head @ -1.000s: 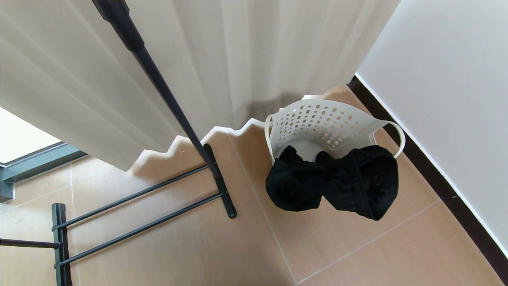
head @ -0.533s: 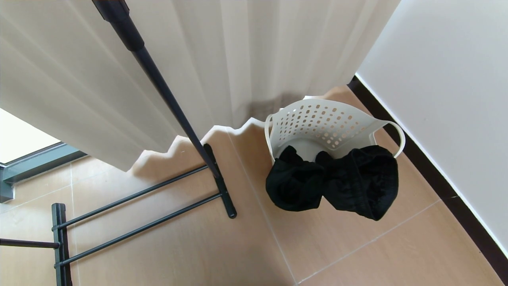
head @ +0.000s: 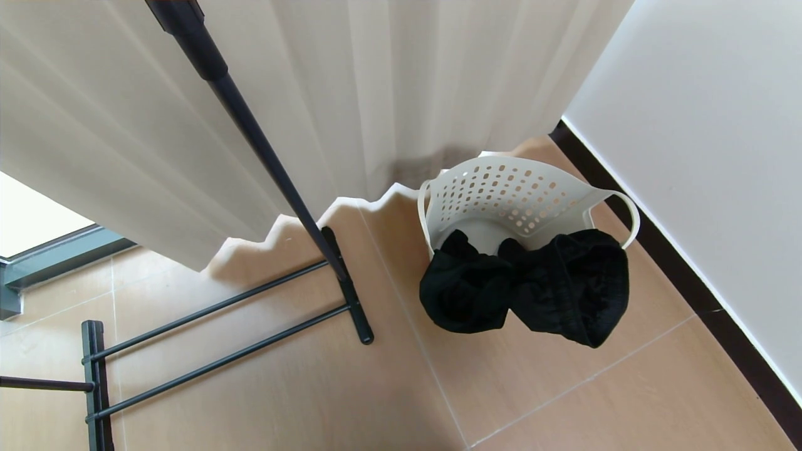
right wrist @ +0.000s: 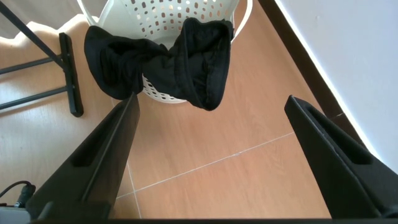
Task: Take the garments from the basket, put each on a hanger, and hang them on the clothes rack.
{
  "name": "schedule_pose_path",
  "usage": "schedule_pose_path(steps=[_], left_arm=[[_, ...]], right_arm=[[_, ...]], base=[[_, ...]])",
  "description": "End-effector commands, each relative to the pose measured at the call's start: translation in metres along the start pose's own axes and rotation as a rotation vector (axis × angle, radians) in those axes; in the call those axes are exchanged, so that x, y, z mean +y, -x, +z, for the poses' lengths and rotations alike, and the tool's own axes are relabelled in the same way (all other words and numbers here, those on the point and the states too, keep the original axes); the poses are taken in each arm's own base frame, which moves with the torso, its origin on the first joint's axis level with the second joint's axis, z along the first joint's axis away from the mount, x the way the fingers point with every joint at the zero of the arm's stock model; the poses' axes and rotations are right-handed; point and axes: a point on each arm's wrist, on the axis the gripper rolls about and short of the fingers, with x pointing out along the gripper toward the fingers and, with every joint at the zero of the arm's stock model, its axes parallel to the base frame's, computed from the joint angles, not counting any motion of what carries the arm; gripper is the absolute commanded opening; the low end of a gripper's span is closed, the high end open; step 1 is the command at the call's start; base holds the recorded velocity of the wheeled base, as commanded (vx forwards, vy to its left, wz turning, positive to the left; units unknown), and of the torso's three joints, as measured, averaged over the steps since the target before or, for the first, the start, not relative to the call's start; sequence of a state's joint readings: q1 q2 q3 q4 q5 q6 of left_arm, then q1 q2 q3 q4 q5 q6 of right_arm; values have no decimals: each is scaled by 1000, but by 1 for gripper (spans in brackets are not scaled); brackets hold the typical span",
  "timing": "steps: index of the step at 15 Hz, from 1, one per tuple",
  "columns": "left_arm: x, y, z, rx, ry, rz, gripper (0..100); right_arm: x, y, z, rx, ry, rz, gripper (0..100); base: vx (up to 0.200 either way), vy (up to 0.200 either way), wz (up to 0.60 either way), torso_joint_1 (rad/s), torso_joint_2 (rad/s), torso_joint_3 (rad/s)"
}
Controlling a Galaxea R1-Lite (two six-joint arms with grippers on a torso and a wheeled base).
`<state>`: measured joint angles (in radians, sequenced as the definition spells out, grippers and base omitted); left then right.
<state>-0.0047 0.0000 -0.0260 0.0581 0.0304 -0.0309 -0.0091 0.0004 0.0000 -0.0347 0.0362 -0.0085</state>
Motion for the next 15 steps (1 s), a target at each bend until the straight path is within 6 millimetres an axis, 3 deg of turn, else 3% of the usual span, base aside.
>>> schedule_pose_path(steps=[1, 5, 7, 8, 9, 10, 13, 14, 15], left_arm=[[0, 0, 0, 0, 0, 0, 100], [0, 0, 0, 0, 0, 0, 100], [0, 0, 0, 0, 0, 0, 100], [0, 0, 0, 0, 0, 0, 100], [0, 0, 0, 0, 0, 0, 100], [0, 0, 0, 0, 0, 0, 100], [0, 0, 0, 0, 0, 0, 100], [0, 0, 0, 0, 0, 0, 100], [0, 0, 0, 0, 0, 0, 100]], right_arm=[[0, 0, 0, 1, -1, -2, 100], [0, -3, 2, 54, 43, 15, 100], [0, -18, 41, 118, 63, 50, 100], [-1, -40, 72, 172, 44, 53, 100], [-2, -61, 87, 221, 42, 51, 100], [-2, -75, 90, 265, 72, 57, 100], [-5, -122, 86, 449, 428, 113, 100], [-6, -134, 90, 469, 456, 104, 100], [-7, -163, 97, 516, 593, 138, 100]], base=[[0, 0, 0, 0, 0, 0], [0, 0, 0, 0, 0, 0], [0, 0, 0, 0, 0, 0], [0, 0, 0, 0, 0, 0], [0, 0, 0, 0, 0, 0], [0, 0, 0, 0, 0, 0], [0, 0, 0, 0, 0, 0], [0, 0, 0, 0, 0, 0], [0, 0, 0, 0, 0, 0]])
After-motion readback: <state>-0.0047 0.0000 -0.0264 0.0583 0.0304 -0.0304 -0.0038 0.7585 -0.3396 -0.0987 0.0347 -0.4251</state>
